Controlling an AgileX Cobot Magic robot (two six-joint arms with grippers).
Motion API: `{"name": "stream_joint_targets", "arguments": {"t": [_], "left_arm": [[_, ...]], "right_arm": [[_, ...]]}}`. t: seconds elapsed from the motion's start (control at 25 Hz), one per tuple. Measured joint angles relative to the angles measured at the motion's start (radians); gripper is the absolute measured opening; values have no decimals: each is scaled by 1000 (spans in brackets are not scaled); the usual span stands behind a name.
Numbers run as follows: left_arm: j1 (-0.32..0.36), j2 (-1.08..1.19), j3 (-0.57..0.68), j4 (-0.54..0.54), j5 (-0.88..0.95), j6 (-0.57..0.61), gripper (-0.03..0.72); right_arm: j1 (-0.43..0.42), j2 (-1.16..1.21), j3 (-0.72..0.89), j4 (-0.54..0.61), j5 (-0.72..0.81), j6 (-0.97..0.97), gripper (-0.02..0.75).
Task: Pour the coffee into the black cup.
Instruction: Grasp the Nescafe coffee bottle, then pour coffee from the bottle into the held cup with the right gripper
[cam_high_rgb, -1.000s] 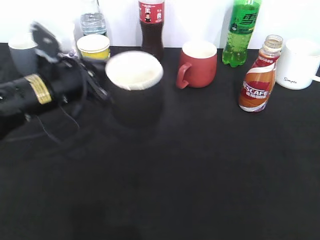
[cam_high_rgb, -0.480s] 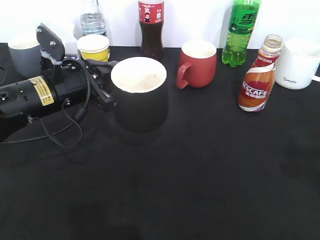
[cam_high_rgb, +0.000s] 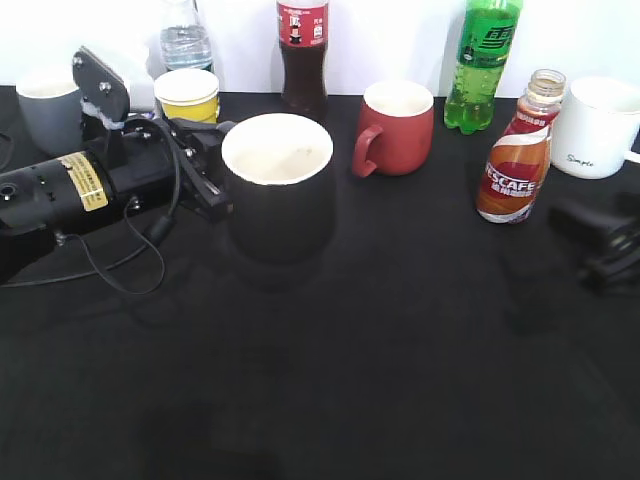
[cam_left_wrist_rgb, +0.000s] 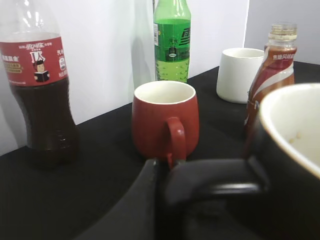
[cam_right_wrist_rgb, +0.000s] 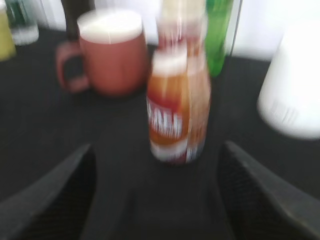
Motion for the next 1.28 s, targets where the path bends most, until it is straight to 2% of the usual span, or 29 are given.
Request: {"name": "stream_joint_targets", "arguments": {"t": [0.08, 0.16, 0.44, 0.6, 0.68, 0.8, 1.0, 1.08, 1.16, 1.28], "left_arm": [[0, 0, 0, 0, 1, 0, 43], [0, 0, 0, 0, 1, 0, 43], [0, 0, 0, 0, 2, 0, 43], [0, 0, 0, 0, 2, 0, 43], [0, 0, 0, 0, 3, 0, 43], [0, 0, 0, 0, 3, 0, 43], [0, 0, 0, 19, 3, 0, 43], [-2, 0, 0, 62, 3, -5, 43], [-7, 0, 0, 84, 3, -57, 43], [-71, 0, 0, 83, 3, -70, 43]], "right_arm": [[0, 115, -47, 9, -23, 0, 654], [0, 219, -115, 9, -28, -5, 675], [0, 485, -342, 0, -102, -75, 675], [15, 613, -484, -58, -157, -76, 672], [30, 638, -515, -66, -169, -76, 645], [30, 642, -517, -67, -175, -76, 529], [30, 642, -517, -68, -177, -73, 529], [30, 633, -500, -120, -194, -63, 528], [30, 555, -455, -256, -200, -61, 528], [30, 354, -430, -380, -176, -60, 528]]}}
